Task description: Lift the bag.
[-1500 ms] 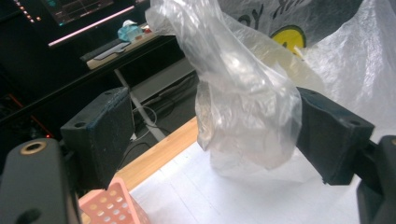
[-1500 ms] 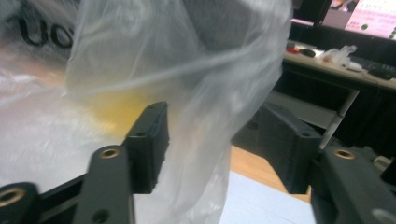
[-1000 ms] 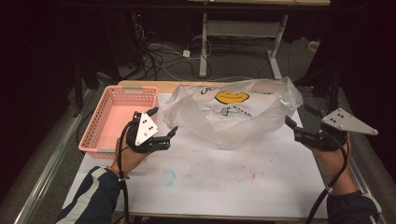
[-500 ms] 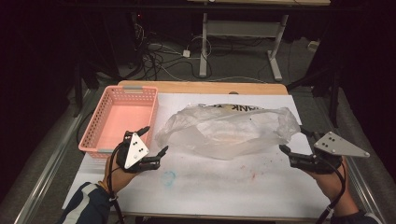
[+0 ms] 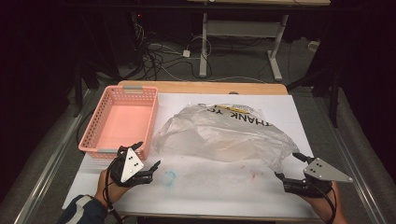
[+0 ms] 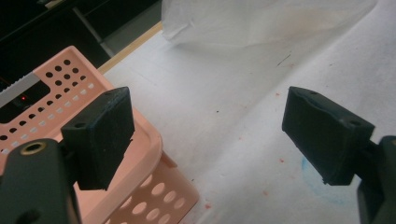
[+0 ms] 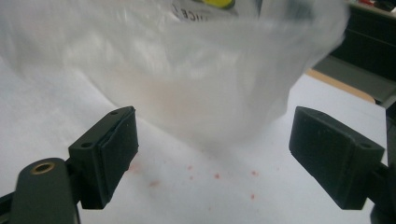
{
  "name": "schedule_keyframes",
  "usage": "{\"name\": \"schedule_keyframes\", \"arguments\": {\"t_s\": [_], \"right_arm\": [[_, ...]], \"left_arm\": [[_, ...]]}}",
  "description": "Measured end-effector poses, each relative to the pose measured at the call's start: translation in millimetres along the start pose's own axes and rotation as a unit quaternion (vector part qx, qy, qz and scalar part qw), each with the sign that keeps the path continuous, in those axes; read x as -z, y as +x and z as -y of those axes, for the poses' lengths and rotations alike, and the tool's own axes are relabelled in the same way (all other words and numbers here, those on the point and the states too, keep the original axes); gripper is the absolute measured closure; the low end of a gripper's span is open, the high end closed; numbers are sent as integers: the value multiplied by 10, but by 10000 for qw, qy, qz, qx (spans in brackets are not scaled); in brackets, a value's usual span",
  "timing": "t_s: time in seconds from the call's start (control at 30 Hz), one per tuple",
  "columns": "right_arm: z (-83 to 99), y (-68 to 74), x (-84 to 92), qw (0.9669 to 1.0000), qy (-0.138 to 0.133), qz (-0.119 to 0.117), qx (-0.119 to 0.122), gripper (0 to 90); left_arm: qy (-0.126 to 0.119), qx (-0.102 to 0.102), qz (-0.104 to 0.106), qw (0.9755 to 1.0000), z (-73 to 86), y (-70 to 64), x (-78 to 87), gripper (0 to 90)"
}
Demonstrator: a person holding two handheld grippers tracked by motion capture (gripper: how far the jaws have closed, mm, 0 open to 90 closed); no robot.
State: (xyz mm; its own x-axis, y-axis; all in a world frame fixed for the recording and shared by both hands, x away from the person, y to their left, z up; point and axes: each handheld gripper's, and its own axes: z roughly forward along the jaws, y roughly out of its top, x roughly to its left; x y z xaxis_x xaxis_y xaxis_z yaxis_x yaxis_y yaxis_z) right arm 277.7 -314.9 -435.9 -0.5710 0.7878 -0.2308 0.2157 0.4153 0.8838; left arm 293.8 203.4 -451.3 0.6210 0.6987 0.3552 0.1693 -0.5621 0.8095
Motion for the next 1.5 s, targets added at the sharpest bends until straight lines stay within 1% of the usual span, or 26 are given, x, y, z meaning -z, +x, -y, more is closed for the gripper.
{"name": "schedule_keyframes", "arguments": {"t_s": [0.03, 0.07, 0.17, 0.2, 0.33, 0.37, 0.47, 0.57, 0.67, 0.73, 0.8, 0.9, 1.0, 1.13, 1.33, 1.5], "right_arm": [[16, 5, -12, 10000, 53, -38, -6, 161], [27, 9, -26, 10000, 63, -68, 8, 161], [45, 33, -59, 9999, 95, -68, 101, 163], [44, 38, -65, 9999, 112, -82, 76, 163], [35, 46, -61, 9999, 50, -109, 107, 164], [35, 49, -61, 9999, 54, -103, 107, 163], [32, 54, -66, 9998, 55, -116, 137, 164], [32, 65, -71, 9998, 91, -151, 134, 163], [24, 83, -61, 9997, 54, -148, 173, 164], [25, 95, -57, 9997, 73, -167, 181, 164], [22, 103, -49, 9996, 77, -164, 197, 164], [17, 104, -48, 9996, 38, -172, 202, 165], [25, 99, -61, 9996, 77, -195, 188, 164], [32, 89, -63, 9996, 79, -204, 159, 163], [33, 89, -55, 9996, 68, -207, 151, 163], [36, 76, -52, 9997, 39, -180, 133, 164]], "left_arm": [[11, -18, -15, 10000, 4, -7, -1, 167], [24, 7, 1, 10000, 7, -10, -3, 167], [29, 8, 12, 10000, 10, -21, 4, 167], [16, 5, -3, 10000, 8, -20, 7, 167], [-11, 77, 9, 10000, 2, -5, 1, 167], [-12, 92, 42, 9999, 2, -3, -4, 167], [-12, 59, 50, 10000, -2, -10, -7, 167], [-13, 87, 59, 9999, 3, -6, -1, 167], [-2, 101, 73, 9999, 10, -6, 14, 167], [-35, 124, 72, 9999, 8, -9, 29, 167], [-46, 107, 70, 9999, 2, -10, 33, 167], [-30, 103, 90, 9999, -1, -9, 21, 167], [-12, 122, 117, 9999, -4, -8, -1, 167], [12, 95, 141, 9999, -15, -16, -19, 167], [-12, 121, 138, 9998, -27, -24, -13, 167], [5, 98, 136, 9999, -35, -30, -19, 167]]}}
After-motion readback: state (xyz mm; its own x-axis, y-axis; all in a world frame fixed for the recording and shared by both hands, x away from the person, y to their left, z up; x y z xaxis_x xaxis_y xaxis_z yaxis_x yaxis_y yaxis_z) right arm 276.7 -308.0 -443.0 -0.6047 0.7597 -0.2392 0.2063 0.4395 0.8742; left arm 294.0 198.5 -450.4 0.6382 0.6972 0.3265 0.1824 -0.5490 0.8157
